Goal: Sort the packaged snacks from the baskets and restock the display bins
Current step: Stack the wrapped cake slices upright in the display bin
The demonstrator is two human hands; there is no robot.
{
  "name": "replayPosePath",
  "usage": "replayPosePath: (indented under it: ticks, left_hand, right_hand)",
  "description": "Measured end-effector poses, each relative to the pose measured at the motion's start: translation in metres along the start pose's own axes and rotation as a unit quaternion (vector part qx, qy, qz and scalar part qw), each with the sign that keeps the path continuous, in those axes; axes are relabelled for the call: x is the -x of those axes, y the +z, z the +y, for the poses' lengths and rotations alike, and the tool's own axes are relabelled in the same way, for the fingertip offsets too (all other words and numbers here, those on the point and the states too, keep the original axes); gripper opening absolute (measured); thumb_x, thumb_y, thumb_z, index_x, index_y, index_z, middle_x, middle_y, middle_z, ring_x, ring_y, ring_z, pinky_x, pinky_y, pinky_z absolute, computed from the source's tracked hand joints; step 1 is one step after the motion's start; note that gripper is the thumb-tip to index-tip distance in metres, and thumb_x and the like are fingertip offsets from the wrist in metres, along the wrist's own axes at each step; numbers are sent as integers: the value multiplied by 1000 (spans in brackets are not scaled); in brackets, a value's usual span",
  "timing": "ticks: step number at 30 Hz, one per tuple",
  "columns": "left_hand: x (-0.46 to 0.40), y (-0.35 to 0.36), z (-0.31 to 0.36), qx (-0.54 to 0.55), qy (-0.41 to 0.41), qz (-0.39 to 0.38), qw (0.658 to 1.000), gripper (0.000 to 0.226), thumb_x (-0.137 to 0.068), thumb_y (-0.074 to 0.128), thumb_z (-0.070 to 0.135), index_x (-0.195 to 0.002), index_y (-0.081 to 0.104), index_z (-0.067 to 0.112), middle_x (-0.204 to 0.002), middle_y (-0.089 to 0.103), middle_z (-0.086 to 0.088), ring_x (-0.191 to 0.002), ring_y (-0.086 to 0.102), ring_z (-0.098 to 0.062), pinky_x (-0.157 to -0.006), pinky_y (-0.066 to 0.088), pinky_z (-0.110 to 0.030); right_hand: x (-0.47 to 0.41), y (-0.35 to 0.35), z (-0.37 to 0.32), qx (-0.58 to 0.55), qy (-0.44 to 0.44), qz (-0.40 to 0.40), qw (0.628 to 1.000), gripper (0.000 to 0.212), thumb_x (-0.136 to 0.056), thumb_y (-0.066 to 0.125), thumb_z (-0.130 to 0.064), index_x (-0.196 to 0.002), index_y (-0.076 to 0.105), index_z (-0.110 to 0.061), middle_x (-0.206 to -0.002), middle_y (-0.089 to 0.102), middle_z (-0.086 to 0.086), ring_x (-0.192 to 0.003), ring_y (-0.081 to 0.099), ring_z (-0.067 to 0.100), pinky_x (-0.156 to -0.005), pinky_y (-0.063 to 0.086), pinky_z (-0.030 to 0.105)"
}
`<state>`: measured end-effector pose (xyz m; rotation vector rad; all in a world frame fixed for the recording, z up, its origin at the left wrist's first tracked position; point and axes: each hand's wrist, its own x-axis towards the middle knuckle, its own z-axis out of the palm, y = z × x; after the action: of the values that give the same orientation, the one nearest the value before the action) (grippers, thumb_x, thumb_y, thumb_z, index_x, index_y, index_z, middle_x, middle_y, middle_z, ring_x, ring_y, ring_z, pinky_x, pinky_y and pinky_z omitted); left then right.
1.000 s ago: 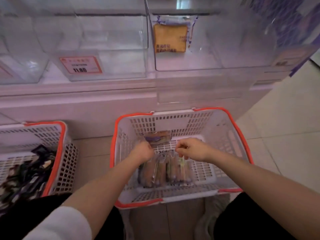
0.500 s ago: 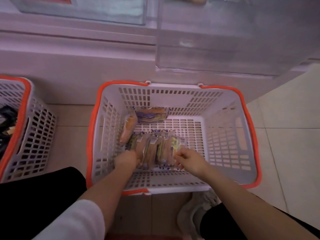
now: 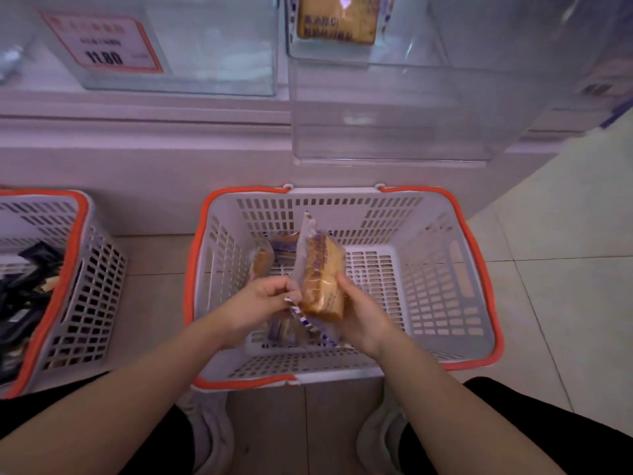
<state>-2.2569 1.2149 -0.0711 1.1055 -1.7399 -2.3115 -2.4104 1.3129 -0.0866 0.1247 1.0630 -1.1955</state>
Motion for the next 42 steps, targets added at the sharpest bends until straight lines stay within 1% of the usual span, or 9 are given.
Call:
replayPosePath:
  ticks: [5, 10, 14, 19, 22, 24, 28, 36, 42]
  left_hand:
    - [15, -11, 21, 19, -9, 37, 999, 17, -90, 55, 19, -107, 58, 19, -99, 70, 1, -91, 67, -17, -81, 52, -31]
    - [20, -10, 72, 15, 136, 203, 970, 37, -93, 53, 12, -128, 43, 14, -107, 59, -1, -91, 60, -10, -79, 49, -23]
    - [35, -4, 117, -347, 267, 131, 889, 30, -84, 66, 11, -113, 60, 14, -102, 64, 1, -90, 61, -4, -85, 47, -20]
    - [58, 21, 157, -314, 353, 125, 873, 16, -84, 64, 4, -86, 59, 18, -75, 63, 10, -61, 56, 14, -62, 42, -4]
    - [69, 32, 163, -197, 388, 184, 881, 23, -87, 60, 4, -77, 56, 24, -67, 64, 13, -59, 58, 10, -59, 42, -6]
    - [72, 38, 165, -101, 392, 216, 889, 19, -89, 57, 8, -79, 56, 23, -76, 66, 9, -61, 59, 6, -58, 45, -12]
    - [75, 43, 174, 21, 389, 220, 894, 18, -93, 49, 4, -83, 55, 17, -66, 67, 9, -53, 57, 5, -49, 43, -10]
    - [85, 37, 201, 181, 332, 246, 892, 7, -89, 58, 20, -83, 58, 16, -66, 70, 5, -53, 63, -5, -44, 50, -22]
    - [88, 36, 226, 126, 343, 222, 904, 26, -68, 59, 40, -78, 55, 16, -56, 63, 7, -47, 56, -6, -43, 46, -24]
  right_hand:
    - [22, 18, -17, 85, -97, 11, 992, 34, -87, 60, -18, -120, 53, -17, -107, 70, 7, -88, 70, 23, -68, 58, 43]
    - [56, 33, -47, 440, -278, 59, 852, 39, -83, 69, -17, -118, 53, -18, -101, 64, -6, -87, 62, 7, -74, 53, 22]
    - [95, 53, -82, 656, -348, 22, 669, 53, -76, 75, -16, -126, 55, -16, -114, 62, -4, -104, 56, 10, -92, 44, 25]
    - [142, 74, -110, 658, -410, 43, 630, 61, -73, 78, -20, -129, 53, -16, -124, 60, 1, -116, 54, 16, -101, 41, 30]
    - [156, 76, -104, 583, -549, 202, 564, 65, -76, 74, -29, -134, 46, -21, -127, 50, -5, -121, 41, 13, -102, 31, 27]
    - [159, 75, -96, 422, -588, 259, 640, 56, -85, 65, -27, -136, 41, -20, -125, 41, -11, -120, 38, 8, -98, 32, 22]
    - [157, 81, -91, 170, -482, 131, 850, 30, -98, 44, -19, -128, 46, -19, -113, 55, -5, -98, 56, 8, -79, 47, 19]
    - [171, 102, -103, 37, -462, 34, 886, 17, -95, 48, -11, -80, 56, -12, -59, 63, -5, -51, 59, 7, -48, 50, 23]
    - [160, 119, -141, 133, -562, 214, 788, 24, -96, 46, -11, -74, 50, -21, -63, 54, -5, -52, 48, 5, -48, 40, 24]
